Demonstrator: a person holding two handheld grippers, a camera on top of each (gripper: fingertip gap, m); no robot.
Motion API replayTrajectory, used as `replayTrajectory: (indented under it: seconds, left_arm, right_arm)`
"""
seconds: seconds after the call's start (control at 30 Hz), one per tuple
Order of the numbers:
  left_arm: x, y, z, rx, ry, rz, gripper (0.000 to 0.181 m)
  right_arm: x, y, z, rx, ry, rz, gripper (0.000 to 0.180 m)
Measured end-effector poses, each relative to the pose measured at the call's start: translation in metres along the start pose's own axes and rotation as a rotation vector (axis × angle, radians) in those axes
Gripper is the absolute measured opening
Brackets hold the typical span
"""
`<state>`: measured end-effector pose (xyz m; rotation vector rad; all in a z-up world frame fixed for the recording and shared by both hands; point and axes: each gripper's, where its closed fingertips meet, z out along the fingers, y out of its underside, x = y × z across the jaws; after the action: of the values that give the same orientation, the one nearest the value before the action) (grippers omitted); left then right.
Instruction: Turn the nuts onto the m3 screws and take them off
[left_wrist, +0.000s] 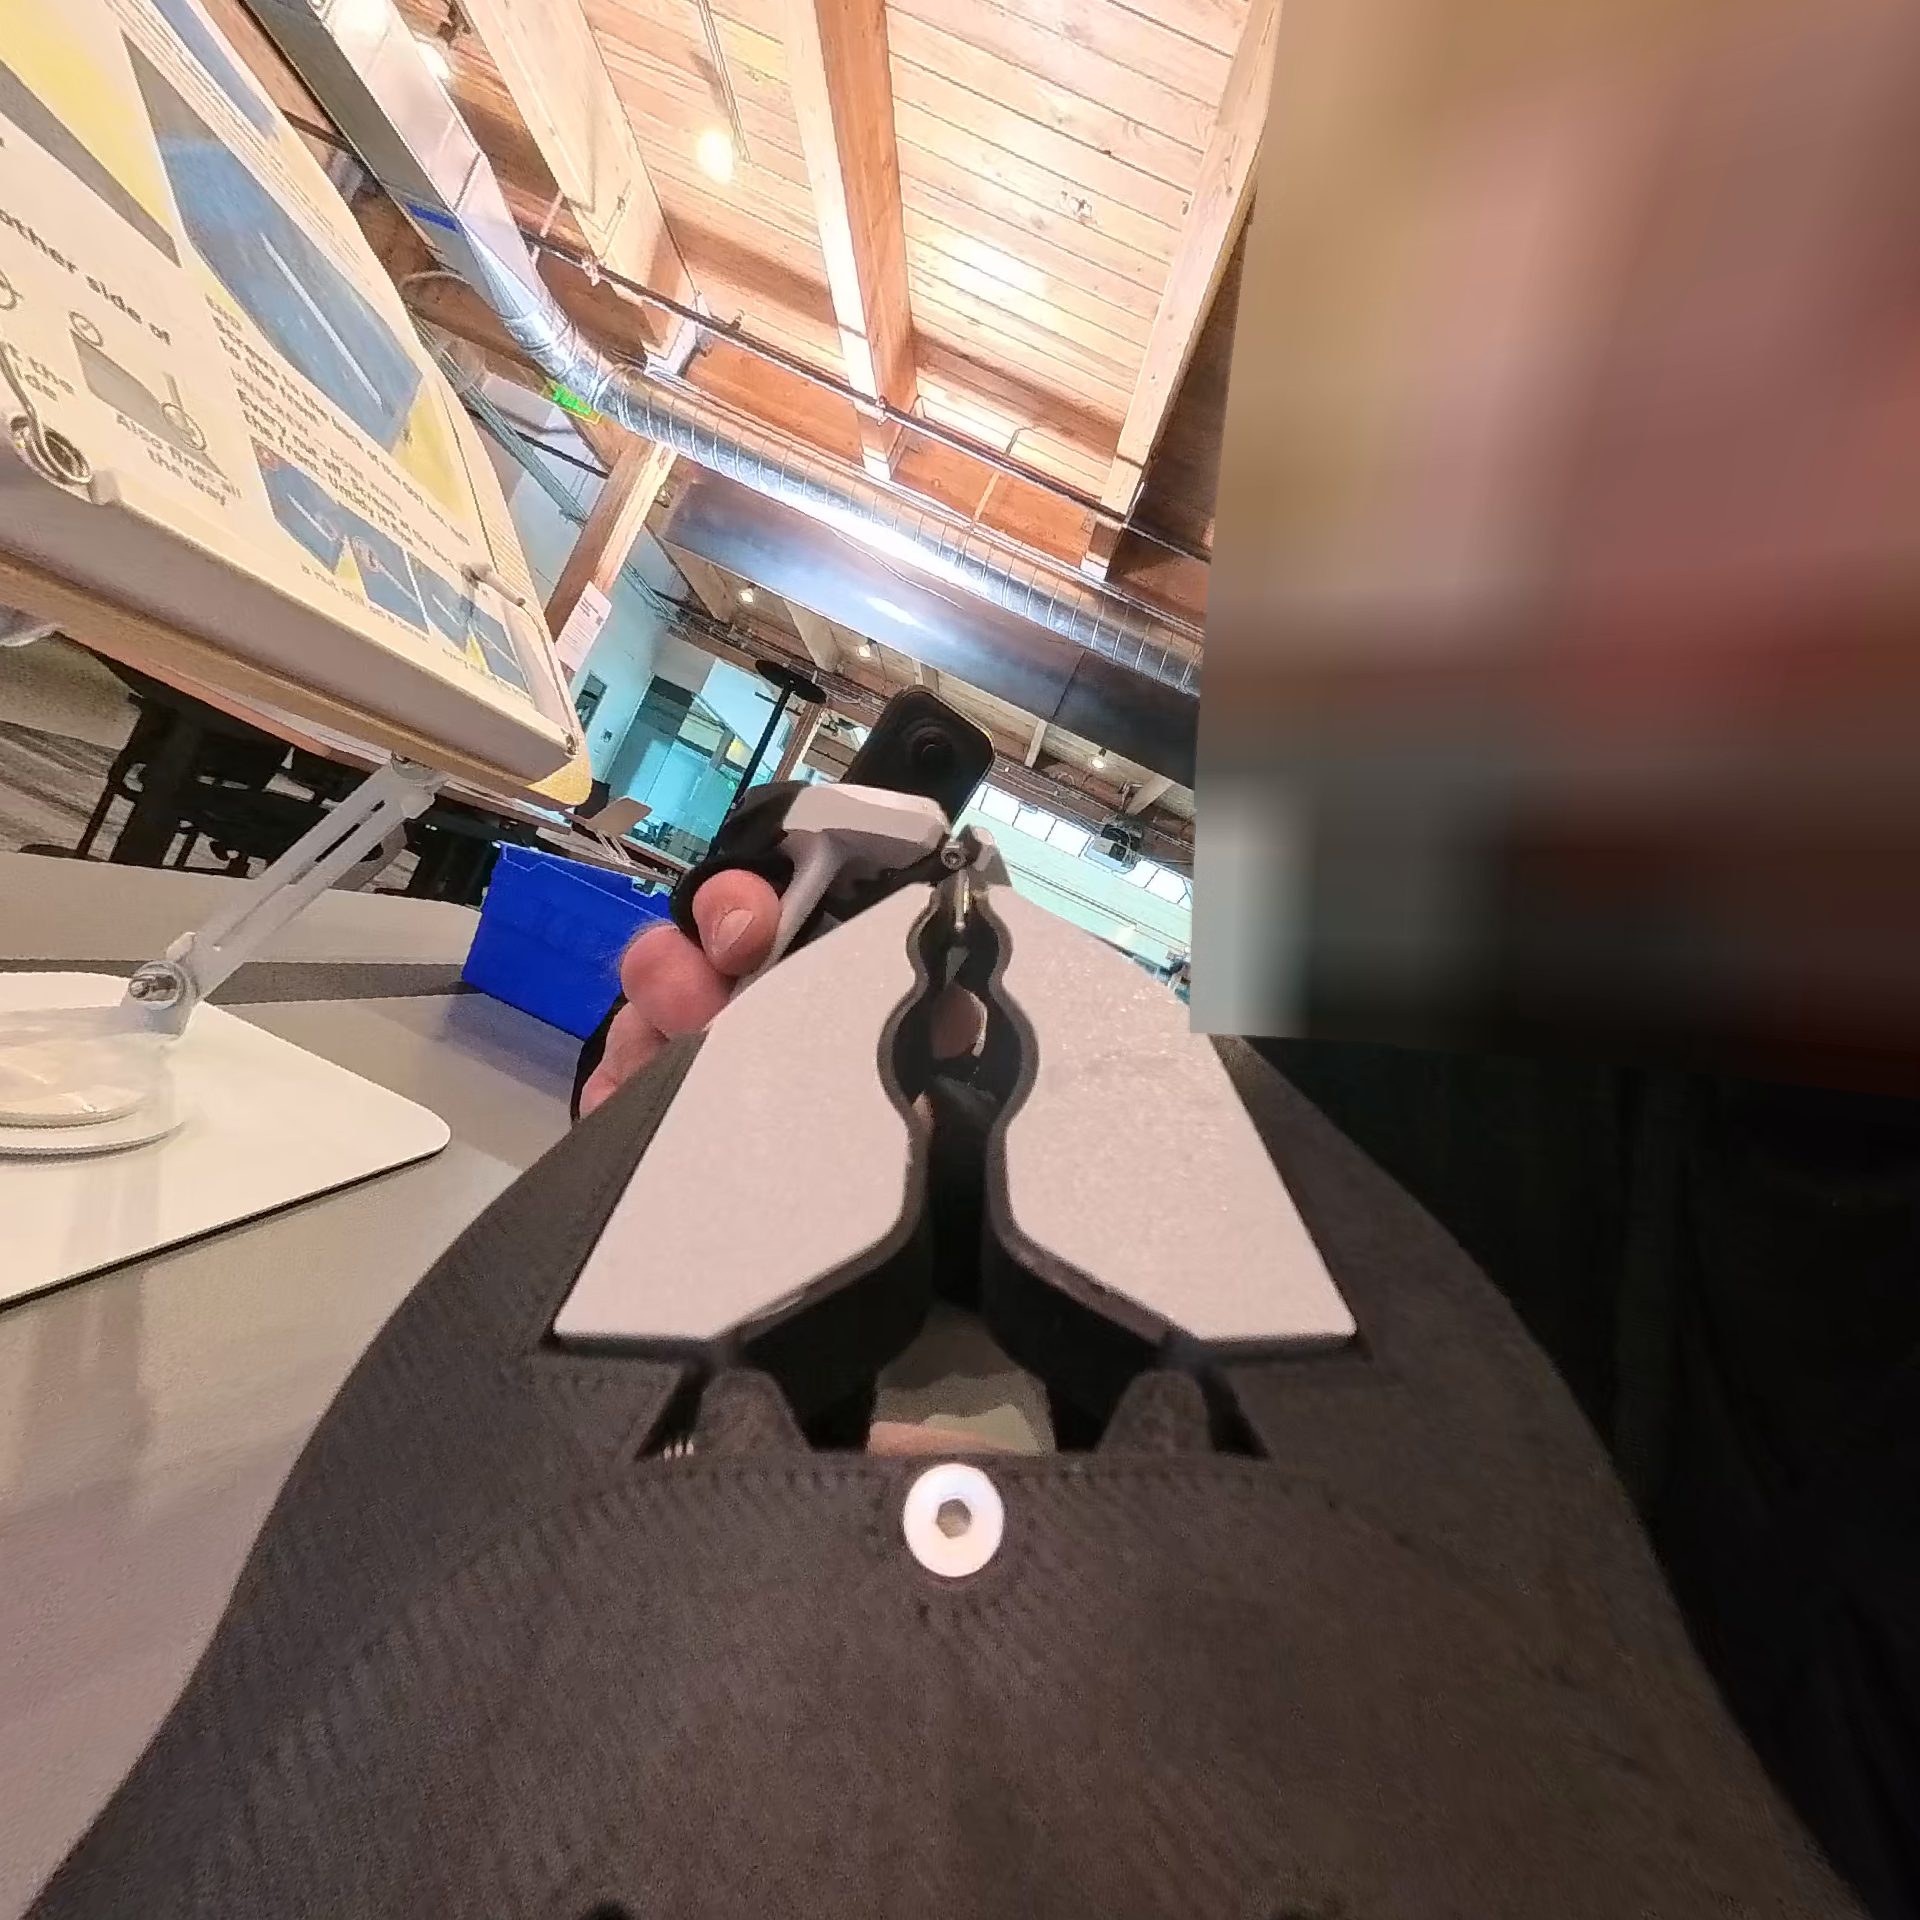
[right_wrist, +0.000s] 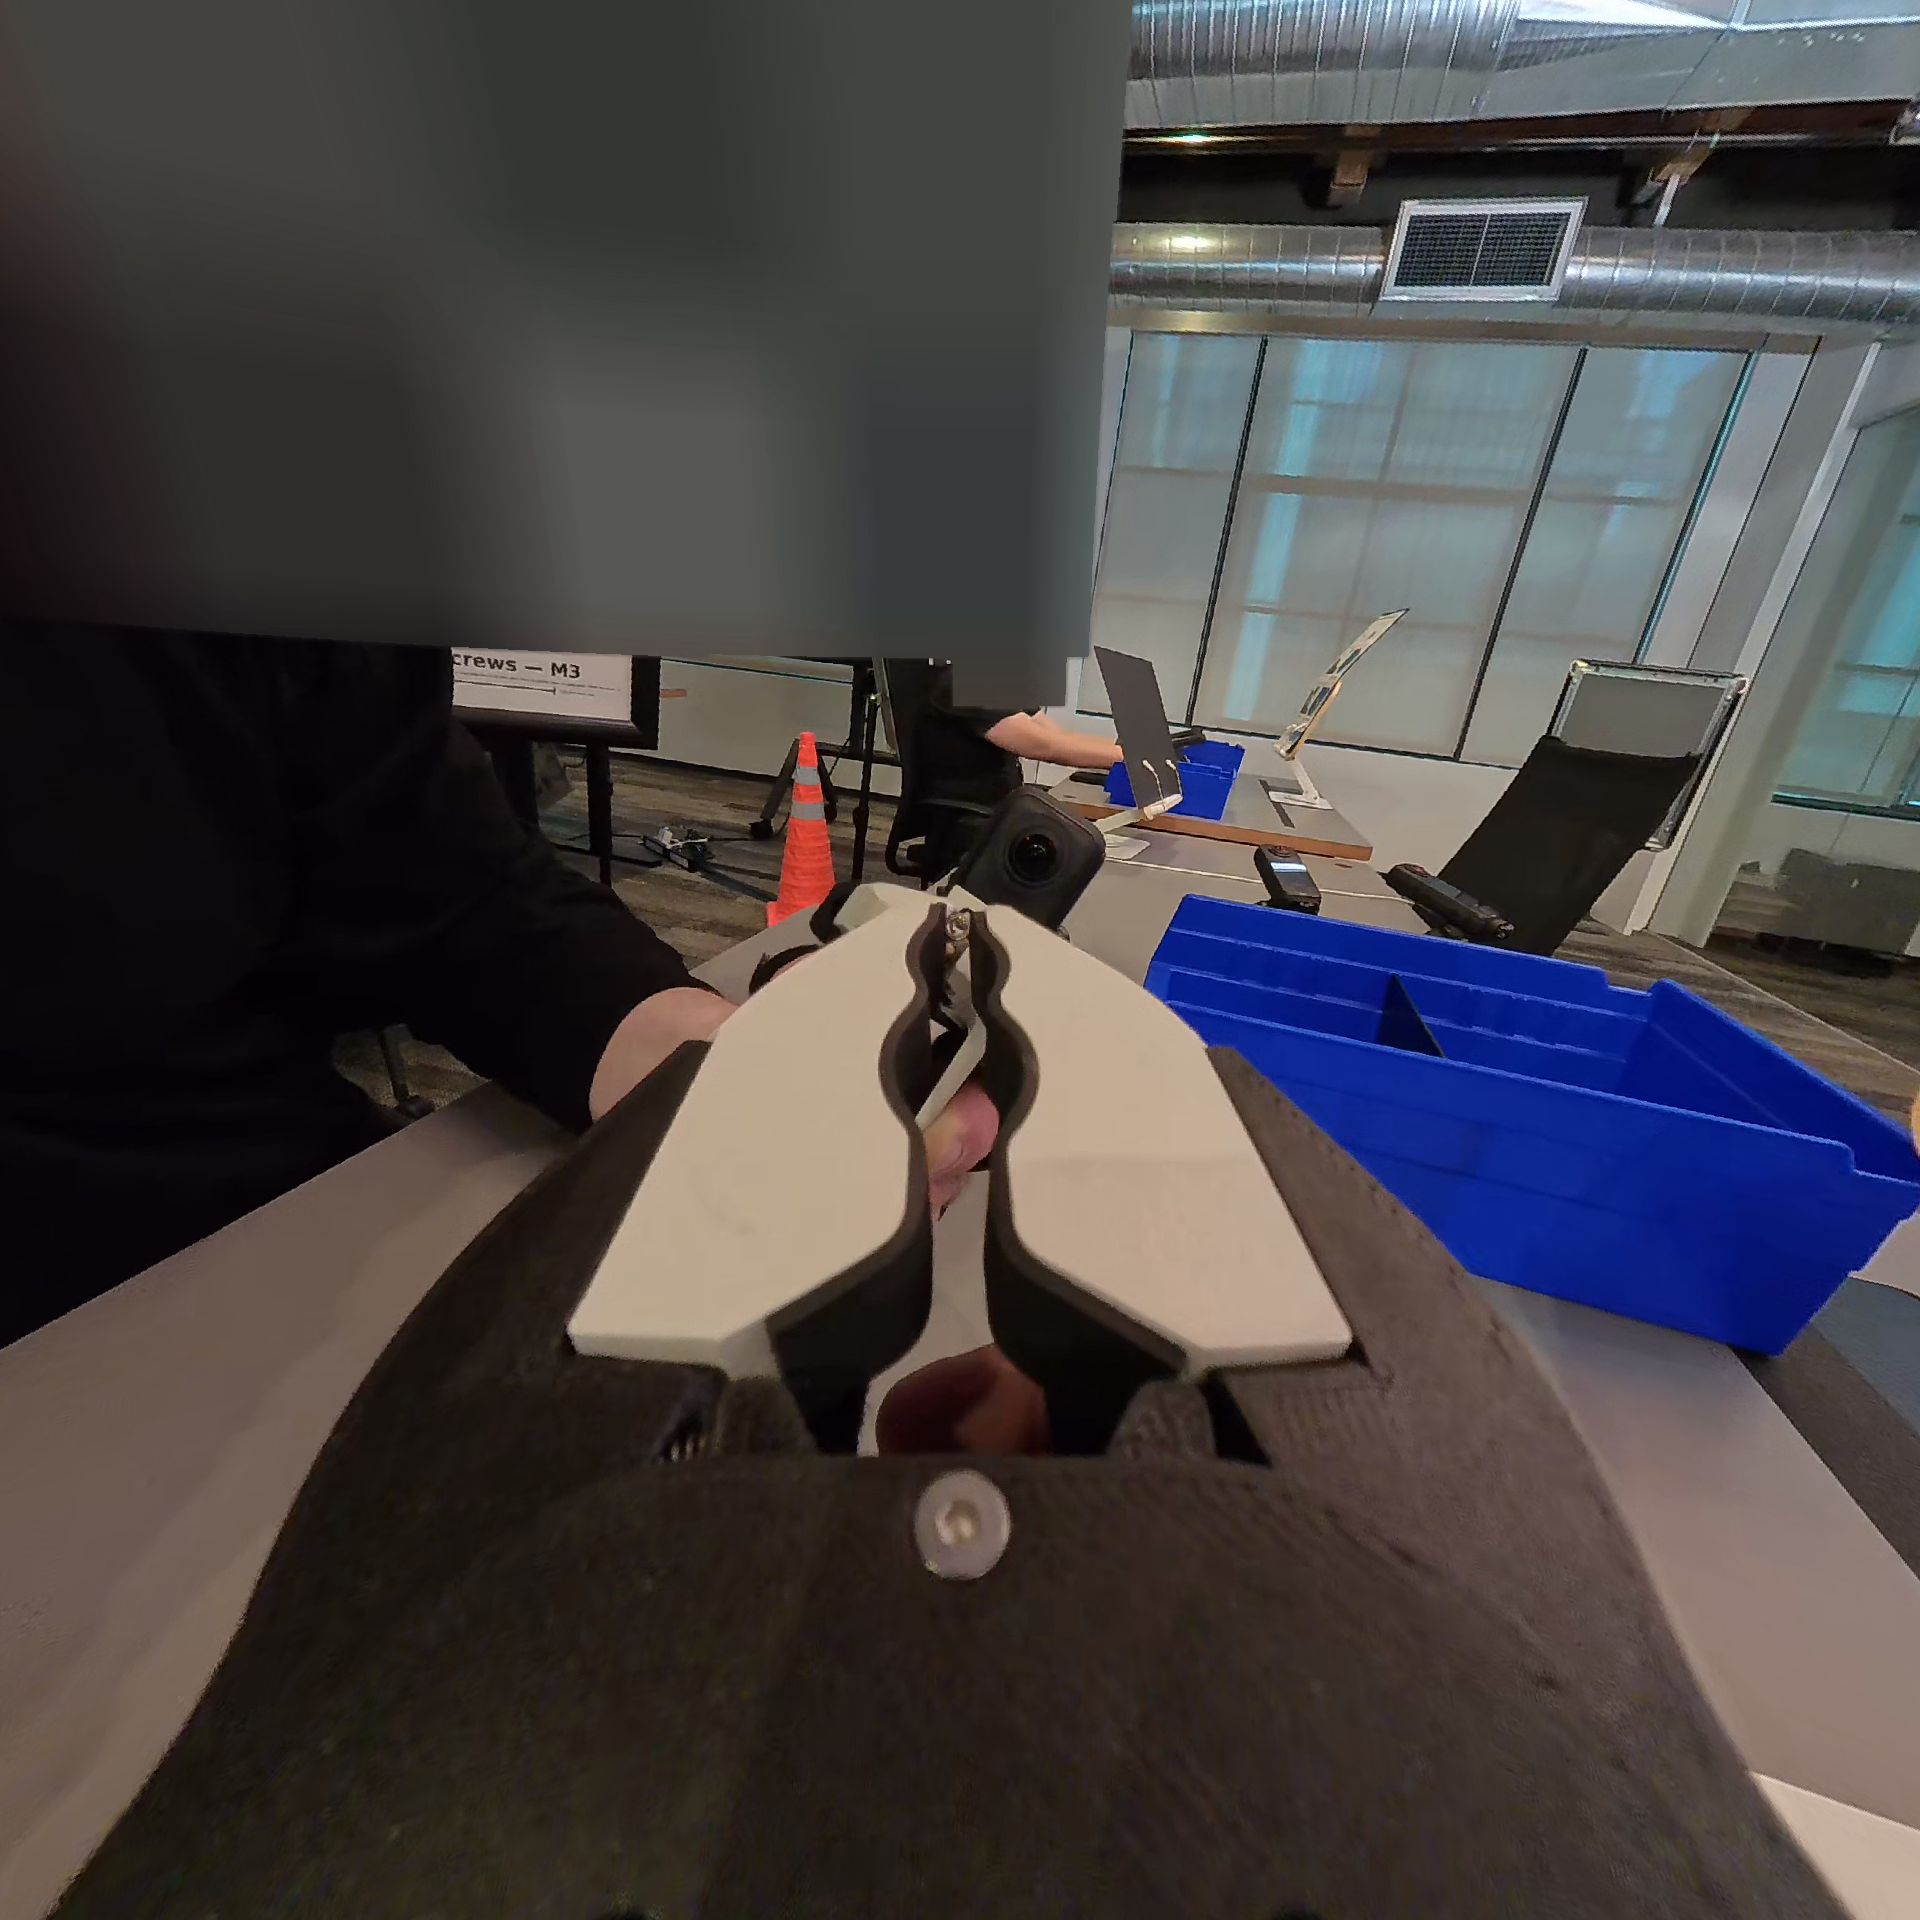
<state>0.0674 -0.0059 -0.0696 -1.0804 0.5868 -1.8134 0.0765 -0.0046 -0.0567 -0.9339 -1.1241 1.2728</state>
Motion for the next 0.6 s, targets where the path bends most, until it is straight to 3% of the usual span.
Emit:
replayTrajectory:
  seconds: [0.6]
  left_arm:
    - [0.0019, -0.0027, 0.0032, 0.051, 0.025, -0.059, 0.004]
  right_arm:
    - [-0.0017, -0.0048, 0.0005, 0.036, 0.011, -0.018, 0.004]
